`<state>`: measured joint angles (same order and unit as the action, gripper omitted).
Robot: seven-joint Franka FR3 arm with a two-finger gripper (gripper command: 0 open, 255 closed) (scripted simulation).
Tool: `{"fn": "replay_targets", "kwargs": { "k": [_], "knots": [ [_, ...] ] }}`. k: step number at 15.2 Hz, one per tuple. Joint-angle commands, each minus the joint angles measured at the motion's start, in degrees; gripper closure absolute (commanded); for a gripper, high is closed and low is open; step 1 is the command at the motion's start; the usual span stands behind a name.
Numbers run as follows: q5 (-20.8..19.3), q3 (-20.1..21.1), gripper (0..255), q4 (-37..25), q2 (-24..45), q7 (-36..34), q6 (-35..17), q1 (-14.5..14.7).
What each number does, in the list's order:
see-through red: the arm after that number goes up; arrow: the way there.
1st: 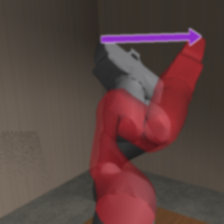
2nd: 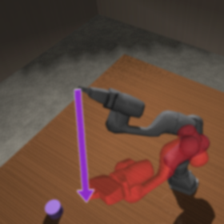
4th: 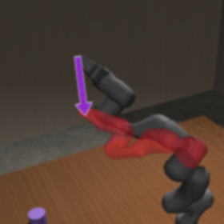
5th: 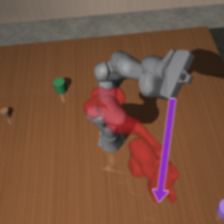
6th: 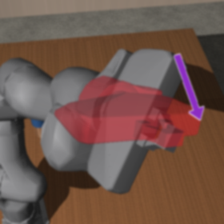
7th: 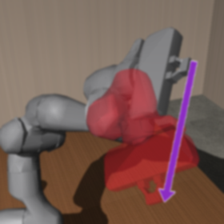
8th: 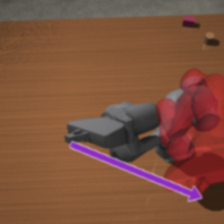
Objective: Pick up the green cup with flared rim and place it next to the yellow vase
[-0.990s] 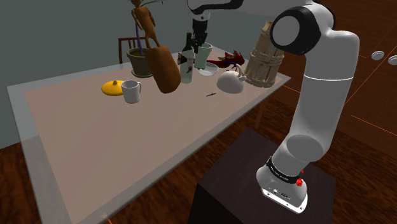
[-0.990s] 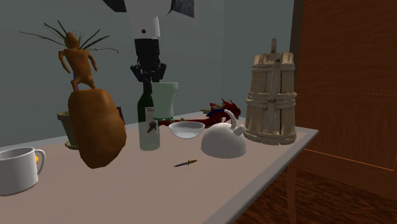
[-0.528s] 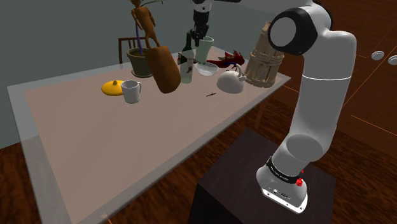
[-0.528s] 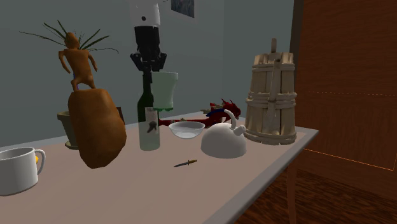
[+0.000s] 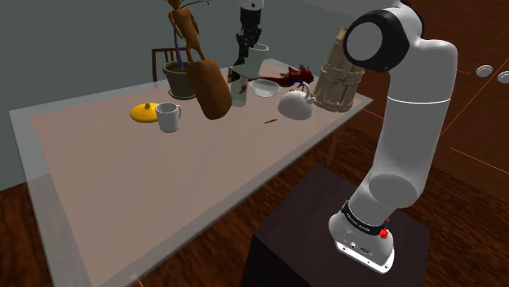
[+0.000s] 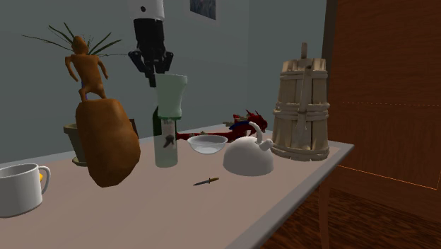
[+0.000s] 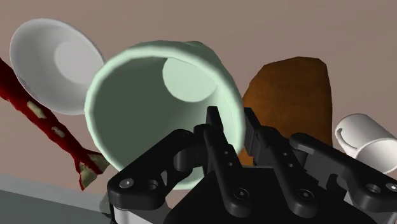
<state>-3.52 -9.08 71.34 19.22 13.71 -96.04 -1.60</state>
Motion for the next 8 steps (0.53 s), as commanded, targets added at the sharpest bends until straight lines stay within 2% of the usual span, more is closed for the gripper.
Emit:
{"fn": "replay_targets", "kwargs": {
  "k": [1,8],
  "knots": [
    [-0.46,0.67,255,0.68,-0.02,-2.37,-0.46,1.63],
    [-1.91,3.17,255,1.22,1.06,-10.84,-1.14,7.54]
  ]
}}
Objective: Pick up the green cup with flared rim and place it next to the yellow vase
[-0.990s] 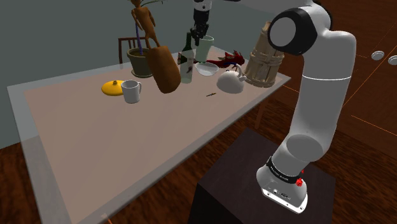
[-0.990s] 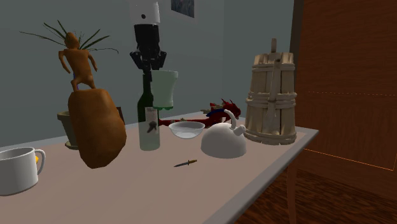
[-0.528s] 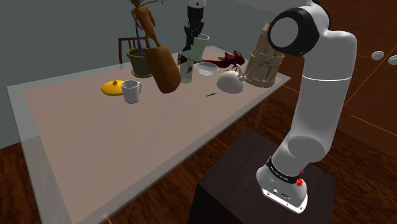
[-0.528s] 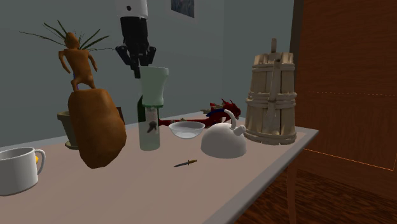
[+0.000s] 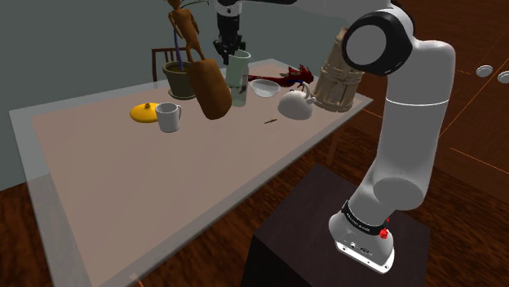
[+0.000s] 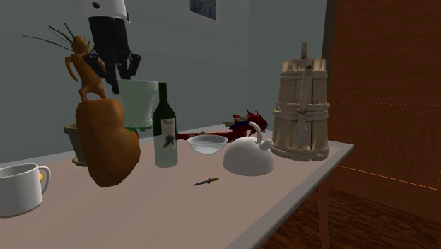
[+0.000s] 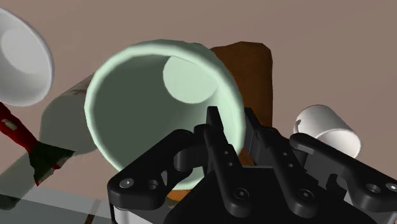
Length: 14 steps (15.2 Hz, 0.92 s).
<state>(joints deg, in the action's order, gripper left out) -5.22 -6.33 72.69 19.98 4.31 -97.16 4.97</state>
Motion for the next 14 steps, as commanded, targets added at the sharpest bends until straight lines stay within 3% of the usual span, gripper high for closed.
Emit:
{"fn": "replay_targets", "kwargs": {
  "k": [1,8,14],
  "knots": [
    [-0.38,0.76,255,-0.43,0.71,-2.6,0.01,1.78],
    [-1.42,2.99,255,-5.44,5.45,-10.41,1.3,7.42],
    [-2.13,4.47,255,-15.04,12.71,-16.36,4.5,12.24]
  ]
}}
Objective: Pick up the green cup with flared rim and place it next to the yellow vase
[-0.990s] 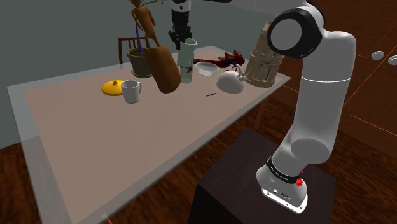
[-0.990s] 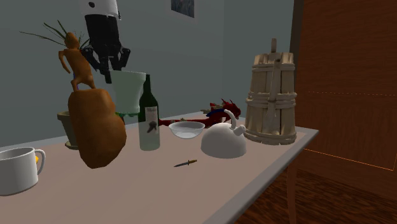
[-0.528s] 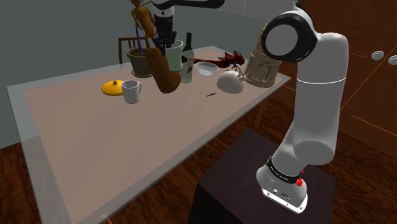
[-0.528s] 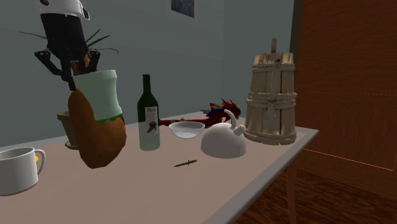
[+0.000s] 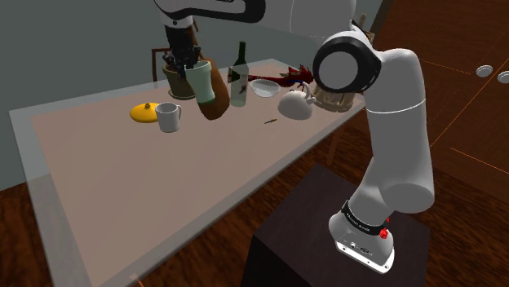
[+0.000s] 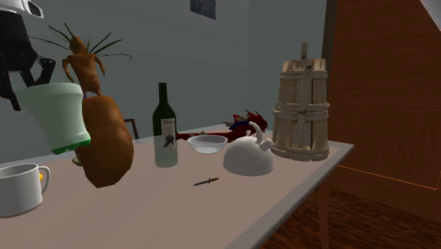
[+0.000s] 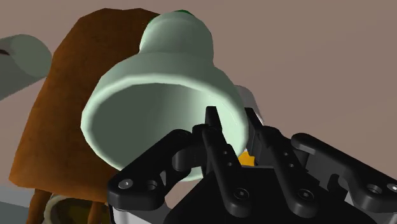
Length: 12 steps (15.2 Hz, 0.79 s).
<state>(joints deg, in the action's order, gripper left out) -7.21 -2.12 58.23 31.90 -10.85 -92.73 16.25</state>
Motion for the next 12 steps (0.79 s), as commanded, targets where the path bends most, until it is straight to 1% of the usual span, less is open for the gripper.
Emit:
{"fn": "replay_targets", "kwargs": {
  "k": [1,2,3,7,12],
  "knots": [
    [-0.23,0.45,255,-2.94,2.44,-2.1,0.92,1.78],
    [-0.32,0.61,255,-5.66,4.28,-2.96,1.93,2.6],
    [-0.44,0.84,255,-10.85,7.68,-4.19,3.92,3.86],
    [-0.5,0.86,255,-4.32,5.66,-4.77,-0.56,3.84],
    [-0.61,0.9,255,1.74,4.34,-5.38,-5.26,3.79]
  ]
}}
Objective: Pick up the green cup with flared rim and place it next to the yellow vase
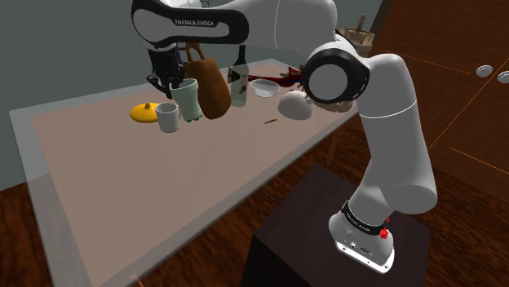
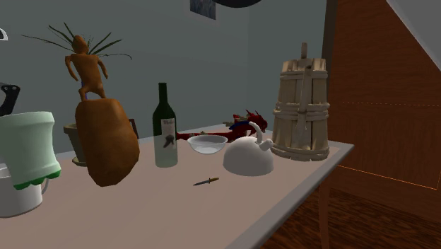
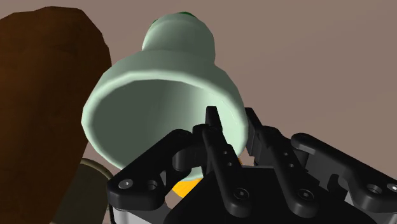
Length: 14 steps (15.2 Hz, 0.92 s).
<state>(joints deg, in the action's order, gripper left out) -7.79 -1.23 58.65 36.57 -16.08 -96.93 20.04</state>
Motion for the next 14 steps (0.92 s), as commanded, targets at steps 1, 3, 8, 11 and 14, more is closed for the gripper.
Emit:
{"fn": "replay_targets", "kwargs": {
  "k": [1,3,8,11,14],
  "knots": [
    [-0.06,0.01,255,2.35,-0.49,-0.26,-1.92,-0.01],
    [-0.1,0.02,255,4.27,-0.72,-0.48,-3.6,-0.02],
    [-0.23,0.02,255,8.39,-0.9,-1.0,-7.51,-0.06],
    [-0.31,0.01,255,10.48,-0.77,-1.3,-9.71,-0.08],
    [-0.39,0.0,255,12.33,-0.49,-1.59,-11.83,-0.1]
  ]
}}
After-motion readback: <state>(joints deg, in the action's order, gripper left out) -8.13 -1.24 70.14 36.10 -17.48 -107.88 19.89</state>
